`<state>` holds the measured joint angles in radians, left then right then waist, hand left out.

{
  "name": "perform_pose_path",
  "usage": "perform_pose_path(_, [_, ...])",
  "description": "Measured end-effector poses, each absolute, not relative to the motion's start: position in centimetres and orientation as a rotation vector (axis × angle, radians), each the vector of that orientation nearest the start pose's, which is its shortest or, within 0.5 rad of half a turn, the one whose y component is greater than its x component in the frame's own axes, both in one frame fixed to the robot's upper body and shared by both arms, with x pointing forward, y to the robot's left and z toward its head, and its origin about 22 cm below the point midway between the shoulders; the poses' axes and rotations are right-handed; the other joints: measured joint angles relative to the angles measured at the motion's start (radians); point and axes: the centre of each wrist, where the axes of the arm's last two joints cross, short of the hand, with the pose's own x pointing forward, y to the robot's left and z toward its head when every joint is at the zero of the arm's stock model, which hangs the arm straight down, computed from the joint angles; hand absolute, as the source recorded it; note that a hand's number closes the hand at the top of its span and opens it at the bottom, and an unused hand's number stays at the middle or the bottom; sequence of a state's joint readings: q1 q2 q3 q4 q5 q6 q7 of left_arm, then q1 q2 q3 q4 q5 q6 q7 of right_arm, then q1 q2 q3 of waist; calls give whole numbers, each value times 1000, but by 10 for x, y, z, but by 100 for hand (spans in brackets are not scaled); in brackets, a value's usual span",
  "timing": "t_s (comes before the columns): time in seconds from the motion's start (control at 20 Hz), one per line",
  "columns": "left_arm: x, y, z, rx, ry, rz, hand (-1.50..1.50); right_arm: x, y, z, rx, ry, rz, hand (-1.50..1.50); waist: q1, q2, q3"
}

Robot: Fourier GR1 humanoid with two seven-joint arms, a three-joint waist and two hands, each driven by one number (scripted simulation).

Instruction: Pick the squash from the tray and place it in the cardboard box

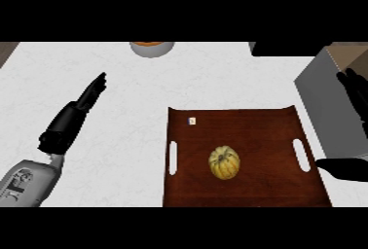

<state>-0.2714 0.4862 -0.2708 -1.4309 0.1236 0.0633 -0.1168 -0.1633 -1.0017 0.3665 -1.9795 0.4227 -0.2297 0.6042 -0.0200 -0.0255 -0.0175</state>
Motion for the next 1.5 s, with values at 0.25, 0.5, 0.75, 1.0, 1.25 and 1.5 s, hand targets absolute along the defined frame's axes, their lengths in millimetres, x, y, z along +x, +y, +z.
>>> perform_pose_path(0.25, [300, 258, 57, 98, -1735, -539, 0, 210, -247, 175, -1141, -1167, 1087, -150, 32, 13, 1])
perform_pose_path(0.5, [302, 251, 64, 64, -1754, -577, 0, 201, -223, 172, -1102, -963, 1223, -150, 76, 26, 1])
perform_pose_path(0.75, [305, 246, 68, 51, -1764, -594, 0, 202, -207, 158, -1050, -866, 1300, -150, 97, 33, 1])
perform_pose_path(1.0, [306, 245, 69, 39, -1761, -604, 0, 213, -197, 143, -1016, -772, 1339, -150, 106, 33, 1])
perform_pose_path(1.25, [306, 242, 69, 37, -1760, -599, 0, 226, -182, 129, -978, -714, 1351, -150, 103, 31, 2])
perform_pose_path(1.5, [308, 244, 67, 45, -1758, -588, 0, 244, -163, 114, -950, -676, 1363, -150, 90, 29, 4])
